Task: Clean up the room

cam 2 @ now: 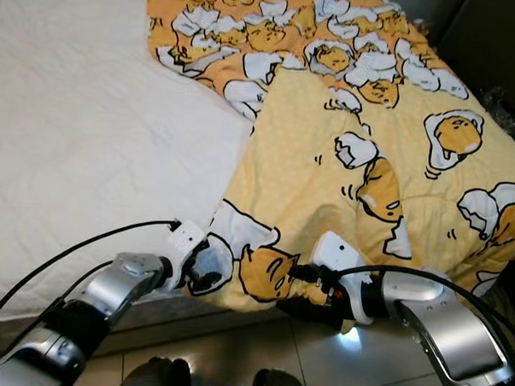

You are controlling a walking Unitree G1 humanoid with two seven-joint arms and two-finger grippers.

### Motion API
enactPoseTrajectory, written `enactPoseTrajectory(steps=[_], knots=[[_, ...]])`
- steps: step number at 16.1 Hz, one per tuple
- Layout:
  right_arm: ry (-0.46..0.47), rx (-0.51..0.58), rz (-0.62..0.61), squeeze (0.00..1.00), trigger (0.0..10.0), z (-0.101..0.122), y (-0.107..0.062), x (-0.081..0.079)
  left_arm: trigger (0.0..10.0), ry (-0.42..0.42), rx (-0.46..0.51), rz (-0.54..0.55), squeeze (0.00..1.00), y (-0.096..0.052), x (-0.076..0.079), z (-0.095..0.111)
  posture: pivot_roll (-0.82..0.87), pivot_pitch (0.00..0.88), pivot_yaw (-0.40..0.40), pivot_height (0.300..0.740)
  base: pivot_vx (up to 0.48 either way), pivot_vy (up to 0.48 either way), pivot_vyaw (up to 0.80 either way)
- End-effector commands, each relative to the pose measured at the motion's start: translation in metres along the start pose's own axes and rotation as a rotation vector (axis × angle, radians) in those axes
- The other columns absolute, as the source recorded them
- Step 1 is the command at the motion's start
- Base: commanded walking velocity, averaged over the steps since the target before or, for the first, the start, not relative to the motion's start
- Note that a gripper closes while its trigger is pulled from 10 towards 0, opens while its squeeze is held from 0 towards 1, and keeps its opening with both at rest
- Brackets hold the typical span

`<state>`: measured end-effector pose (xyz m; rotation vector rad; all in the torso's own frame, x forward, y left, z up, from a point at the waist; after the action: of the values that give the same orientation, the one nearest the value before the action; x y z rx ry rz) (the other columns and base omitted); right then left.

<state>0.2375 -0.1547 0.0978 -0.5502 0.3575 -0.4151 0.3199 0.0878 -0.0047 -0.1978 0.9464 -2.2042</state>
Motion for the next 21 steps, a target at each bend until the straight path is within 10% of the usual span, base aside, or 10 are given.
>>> enactPoseTrajectory(steps=[1,2,3,21], knots=[[-0.013,0.000,0.013,0.00,10.0,0.0015,0.0009,-0.0039,10.0,-0.010,0.010,0.014,0.00,0.0031,0.0004,0.0006,-0.14,0.183,-0.010,0.740,0.000,0.000,0.00],[-0.013,0.000,0.014,0.00,10.0,0.0014,0.0013,-0.0044,6.3,-0.013,0.014,0.014,0.00,0.0048,0.0017,0.0017,-0.14,0.182,-0.005,0.740,0.000,0.000,0.00],[-0.015,0.002,0.016,0.00,10.0,0.0019,0.0012,-0.0058,0.0,0.001,0.016,0.013,0.00,0.0077,0.0042,0.0036,-0.14,0.180,0.002,0.740,0.000,0.000,0.00],[-0.017,-0.005,0.024,0.00,10.0,0.0001,0.0018,-0.0058,0.0,-0.033,0.080,0.024,0.00,0.0086,-0.0020,0.0069,-0.14,0.167,0.003,0.740,0.000,0.000,0.00]])
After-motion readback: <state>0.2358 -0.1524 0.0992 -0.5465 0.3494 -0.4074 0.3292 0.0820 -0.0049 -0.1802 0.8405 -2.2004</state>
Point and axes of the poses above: a point about 5 cm out from each wrist's last joint towards the gripper, its own y axis pointing out of the wrist towards the gripper, its own z axis along the axis of the wrist's last joint, x = y × z, the point moved 4 cm from there along y, pointing out of the wrist towards the gripper, and after that the axes turned 9 degrees about y, right-handed, at the moved point
